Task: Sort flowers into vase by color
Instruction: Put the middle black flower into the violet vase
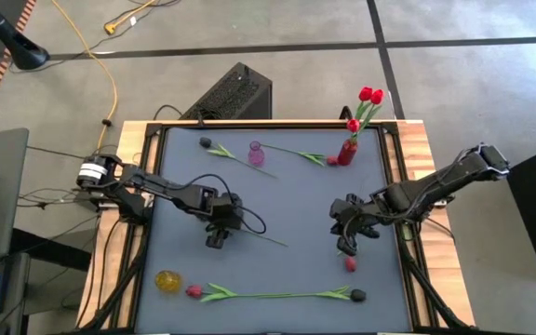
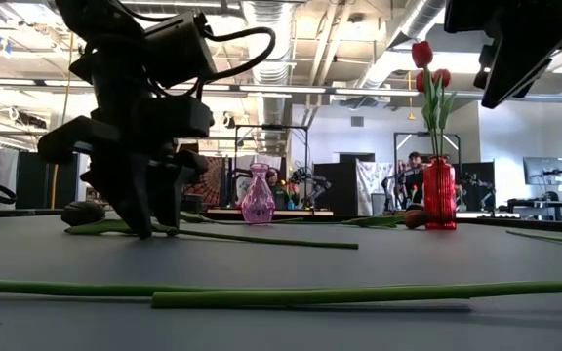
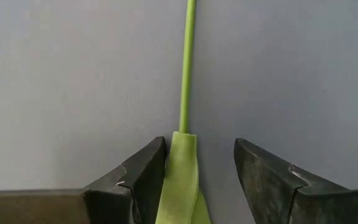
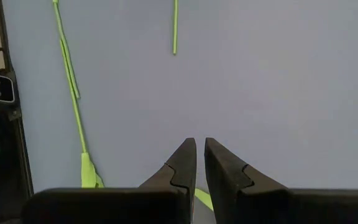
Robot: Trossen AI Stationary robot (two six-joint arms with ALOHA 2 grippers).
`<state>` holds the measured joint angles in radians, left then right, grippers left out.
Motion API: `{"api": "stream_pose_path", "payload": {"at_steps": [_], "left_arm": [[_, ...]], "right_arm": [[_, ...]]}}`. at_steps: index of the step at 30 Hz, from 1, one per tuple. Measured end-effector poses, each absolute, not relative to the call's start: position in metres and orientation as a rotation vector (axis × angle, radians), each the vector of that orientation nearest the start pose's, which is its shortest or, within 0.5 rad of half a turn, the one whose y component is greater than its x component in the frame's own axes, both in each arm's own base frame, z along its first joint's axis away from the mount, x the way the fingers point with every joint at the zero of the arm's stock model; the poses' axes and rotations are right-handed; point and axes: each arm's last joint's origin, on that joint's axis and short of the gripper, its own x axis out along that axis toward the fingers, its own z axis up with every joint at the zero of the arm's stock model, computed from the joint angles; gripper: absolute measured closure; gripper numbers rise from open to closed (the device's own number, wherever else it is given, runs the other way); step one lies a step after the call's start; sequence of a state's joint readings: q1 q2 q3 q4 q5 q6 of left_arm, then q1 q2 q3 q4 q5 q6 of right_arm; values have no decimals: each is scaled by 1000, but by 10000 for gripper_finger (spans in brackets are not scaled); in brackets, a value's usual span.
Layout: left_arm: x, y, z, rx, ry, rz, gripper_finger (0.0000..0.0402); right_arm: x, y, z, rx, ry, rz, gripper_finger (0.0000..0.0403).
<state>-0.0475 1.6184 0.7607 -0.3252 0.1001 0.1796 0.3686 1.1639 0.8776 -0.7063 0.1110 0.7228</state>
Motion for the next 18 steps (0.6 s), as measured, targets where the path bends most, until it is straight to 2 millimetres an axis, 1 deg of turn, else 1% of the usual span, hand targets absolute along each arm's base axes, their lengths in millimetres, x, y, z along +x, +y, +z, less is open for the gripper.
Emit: {"api": "stream_pose_path", "payload": {"at_steps": [3, 5, 11, 15, 18], "left_arm": [[274, -16, 131, 125, 1169, -228, 235], [274, -16, 131, 126, 1165, -223, 255], [275, -15, 131, 128, 1162, -215, 333], [280, -15, 136, 126, 1160, -213, 385], [285, -16, 143, 125, 1147, -217, 394]], "right_arm": [[208, 75, 253, 411, 992, -117, 341], [208, 75, 253, 409, 990, -115, 341], [209, 74, 254, 414, 984, -116, 341], [209, 74, 254, 416, 984, -114, 341], [209, 74, 254, 416, 984, -114, 341]]}}
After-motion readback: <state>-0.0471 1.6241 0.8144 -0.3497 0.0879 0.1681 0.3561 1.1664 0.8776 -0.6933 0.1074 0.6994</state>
